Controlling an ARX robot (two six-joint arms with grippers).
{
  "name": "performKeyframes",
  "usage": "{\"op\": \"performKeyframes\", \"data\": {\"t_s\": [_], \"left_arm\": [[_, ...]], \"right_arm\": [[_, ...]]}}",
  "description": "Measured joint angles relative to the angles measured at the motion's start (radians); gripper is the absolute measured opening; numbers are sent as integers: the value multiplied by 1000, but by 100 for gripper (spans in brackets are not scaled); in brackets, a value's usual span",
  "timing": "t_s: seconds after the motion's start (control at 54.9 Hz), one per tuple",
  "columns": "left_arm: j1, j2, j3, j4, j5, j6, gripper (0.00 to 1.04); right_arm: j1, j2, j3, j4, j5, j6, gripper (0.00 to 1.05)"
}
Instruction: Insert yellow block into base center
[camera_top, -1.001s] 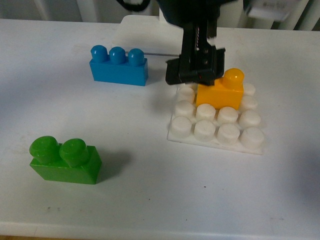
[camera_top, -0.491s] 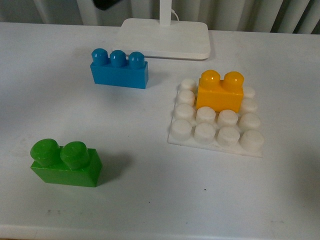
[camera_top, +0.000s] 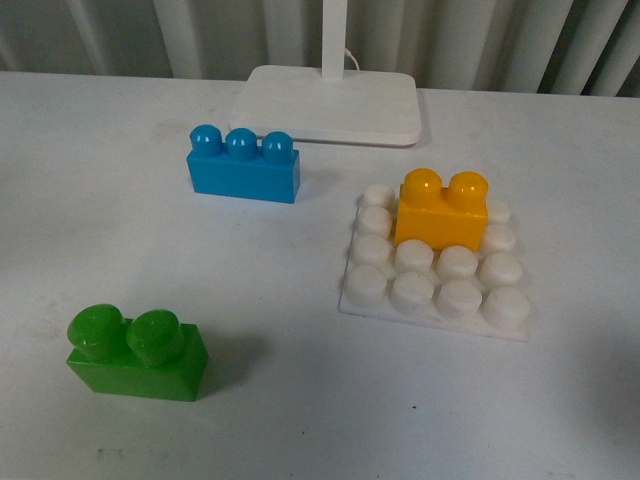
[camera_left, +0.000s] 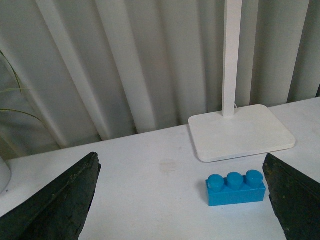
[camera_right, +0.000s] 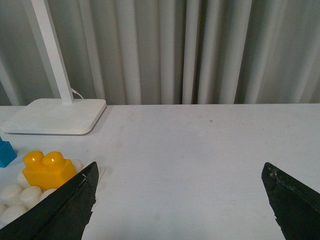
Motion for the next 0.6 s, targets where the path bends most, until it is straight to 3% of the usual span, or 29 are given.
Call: {"op": "performKeyframes", "data": {"t_s": [0.055,0.109,0.218,0.51,0.601], "left_arm": [[-1,1,-4,6,-23,-26,96],[11,-23,-47,39,-77,-112,83],[72,-100,-154,62,-42,-175,57],[167,-237,-299,68,55,-191,4],[189,-275,-331,66,71,-198,4]], "right_arm": [[0,0,0,0,0,0,96],[0,0,0,0,0,0,96],[0,0,0,0,0,0,96],[0,0,0,0,0,0,96],[0,0,0,0,0,0,96]]}}
